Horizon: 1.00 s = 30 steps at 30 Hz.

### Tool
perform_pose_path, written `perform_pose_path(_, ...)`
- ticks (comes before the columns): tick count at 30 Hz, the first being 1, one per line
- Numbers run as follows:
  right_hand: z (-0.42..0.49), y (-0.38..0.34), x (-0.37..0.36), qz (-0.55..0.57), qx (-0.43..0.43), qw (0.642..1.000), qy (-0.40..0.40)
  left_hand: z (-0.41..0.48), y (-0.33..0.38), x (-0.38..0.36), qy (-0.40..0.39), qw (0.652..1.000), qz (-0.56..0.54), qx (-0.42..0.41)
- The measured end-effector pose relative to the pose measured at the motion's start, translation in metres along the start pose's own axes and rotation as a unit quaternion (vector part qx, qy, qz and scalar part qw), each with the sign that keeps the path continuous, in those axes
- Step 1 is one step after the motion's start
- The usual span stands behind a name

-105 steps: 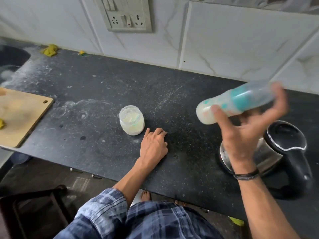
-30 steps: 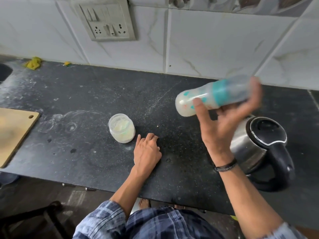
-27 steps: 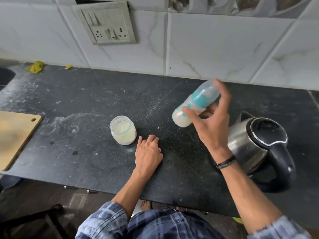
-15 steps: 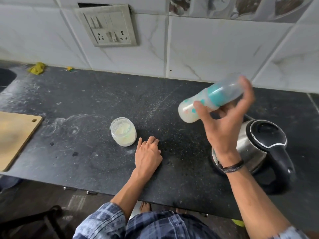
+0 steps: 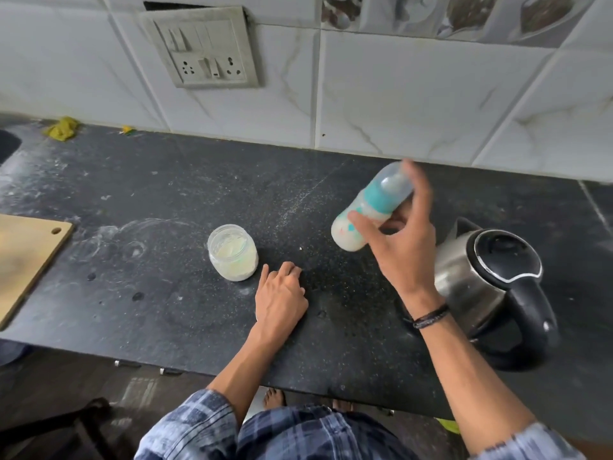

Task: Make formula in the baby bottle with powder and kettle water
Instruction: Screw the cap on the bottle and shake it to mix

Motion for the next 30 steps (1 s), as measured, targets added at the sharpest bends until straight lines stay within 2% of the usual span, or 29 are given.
perform_pose_path(2,-0.004,-0.002,0.003,0.021,0.006,1.000,0.007,-0.001,-0.003,0.000,0.004,1.000,-0.002,-0.005)
perform_pose_path(4,-0.006,-0.016,0.014,0.088,0.045,0.993,0.072,-0.003,-0.002,-0.001,0.001,1.000,-0.006,-0.004)
perform_pose_path(6,-0.005,-0.018,0.017,0.088,0.073,0.988,0.108,-0.002,0.001,-0.003,0.007,1.000,-0.010,-0.004)
perform_pose_path(7,-0.003,-0.010,0.013,0.061,0.063,0.992,0.095,-0.001,0.002,-0.003,0.009,1.000,-0.009,-0.004)
perform_pose_path(10,-0.005,0.011,-0.002,-0.032,-0.016,0.999,-0.018,-0.001,0.000,-0.002,0.004,1.000,-0.004,-0.004)
perform_pose_path(14,-0.012,-0.011,0.014,0.072,0.032,0.994,0.069,-0.001,-0.001,-0.002,0.006,1.000,-0.011,-0.005)
perform_pose_path(16,-0.012,-0.008,0.013,0.065,0.047,0.993,0.087,0.000,0.002,-0.003,0.011,1.000,-0.011,-0.005)
perform_pose_path(19,-0.014,0.015,-0.001,-0.024,-0.014,1.000,-0.009,0.001,-0.001,-0.002,0.003,1.000,-0.003,-0.005)
perform_pose_path(20,-0.016,0.015,0.001,-0.023,-0.014,1.000,-0.015,0.000,-0.002,-0.001,0.004,1.000,-0.004,-0.008)
perform_pose_path(23,-0.017,-0.003,0.016,0.057,0.039,0.996,0.058,-0.001,-0.003,-0.001,0.008,1.000,-0.011,-0.010)
perform_pose_path(25,-0.014,-0.006,0.019,0.066,0.067,0.992,0.089,0.000,0.000,-0.002,0.012,1.000,-0.014,-0.008)
perform_pose_path(28,-0.011,0.015,0.005,-0.002,-0.008,1.000,0.014,0.000,0.000,-0.001,0.007,1.000,-0.011,-0.005)
perform_pose_path(30,-0.016,0.014,0.005,0.014,-0.013,1.000,0.007,-0.001,-0.003,0.000,0.010,1.000,-0.008,-0.009)
Point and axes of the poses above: each hand's wrist, its own z-axis towards the middle knuckle, its own x-axis out of the back of the hand, y = z × x, the point moved 5 cm from there along z, towards the middle knuckle
